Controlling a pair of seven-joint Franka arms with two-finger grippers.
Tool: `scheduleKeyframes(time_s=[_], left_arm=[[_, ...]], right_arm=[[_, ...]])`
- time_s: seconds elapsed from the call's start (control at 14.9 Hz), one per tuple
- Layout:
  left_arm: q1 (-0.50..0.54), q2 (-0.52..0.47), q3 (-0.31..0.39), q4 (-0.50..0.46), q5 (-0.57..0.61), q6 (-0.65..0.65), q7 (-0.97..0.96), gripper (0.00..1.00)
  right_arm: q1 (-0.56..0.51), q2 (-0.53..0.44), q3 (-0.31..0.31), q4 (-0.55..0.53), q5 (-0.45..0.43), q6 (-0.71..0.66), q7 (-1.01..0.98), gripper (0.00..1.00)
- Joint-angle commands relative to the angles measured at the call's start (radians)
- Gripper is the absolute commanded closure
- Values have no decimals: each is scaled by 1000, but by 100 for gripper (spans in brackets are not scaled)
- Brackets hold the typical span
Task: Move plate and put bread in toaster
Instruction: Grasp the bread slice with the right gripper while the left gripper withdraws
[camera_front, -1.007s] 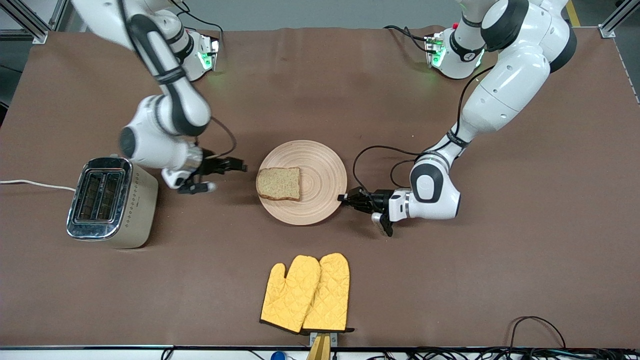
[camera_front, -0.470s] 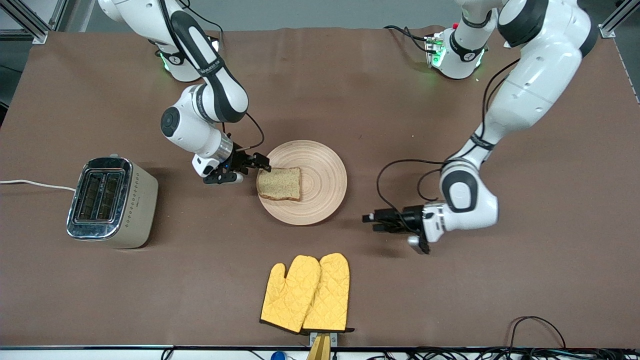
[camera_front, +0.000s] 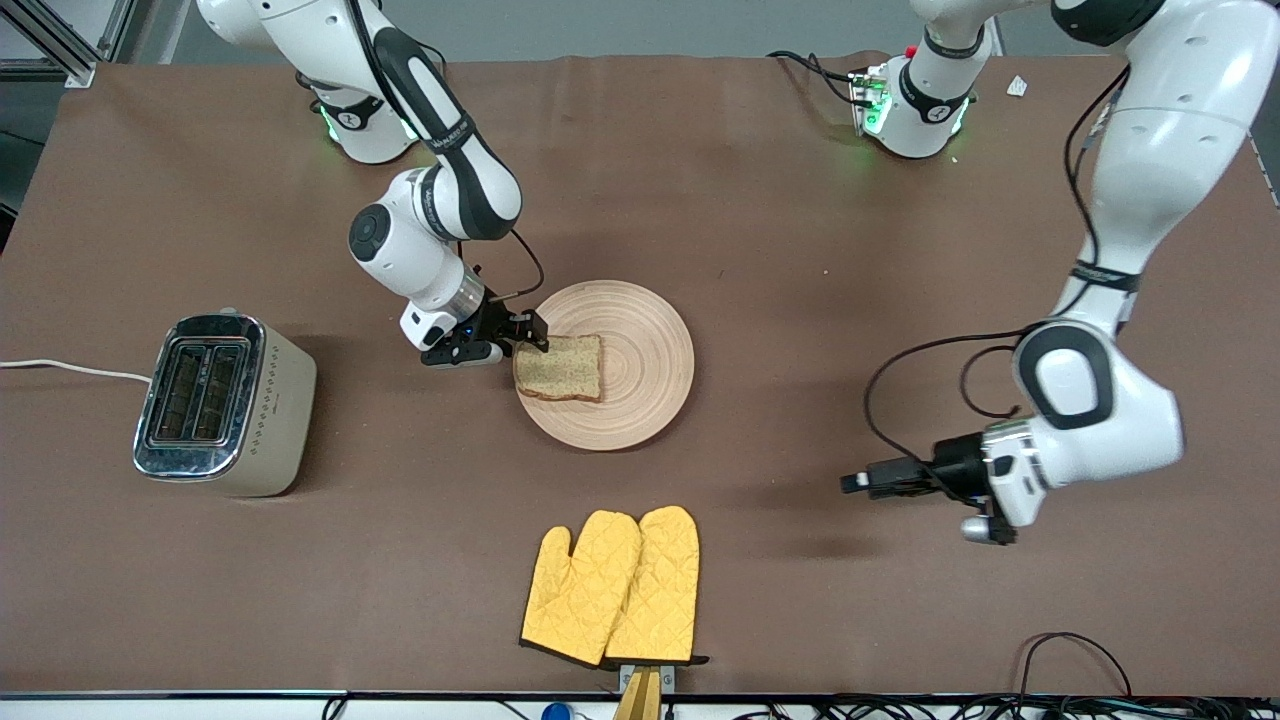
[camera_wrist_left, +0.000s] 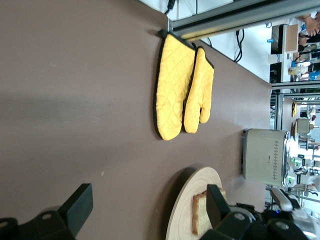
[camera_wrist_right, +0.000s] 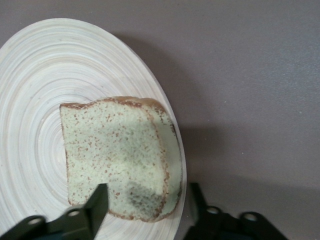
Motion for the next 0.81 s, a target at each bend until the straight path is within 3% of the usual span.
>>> scheduleKeyframes(time_s=[0.0,0.2,0.54,0.74], left_arm=[[65,-90,0,2,67,-110,-83,0],[120,-148,-2,6,196,-195,-150,0],[124,-312,1,8,446,-330,-305,0],[124,-408,0,8,605,-415,-321,0]], right_arm=[[-3,-12,-3,-11,32,3,-20,43],[-5,-12,-3,-11,32,3,-23,54],[-5,-12,-4,-11,32,2,-25,67],[-5,-12,-4,-11,32,0,-25,80]])
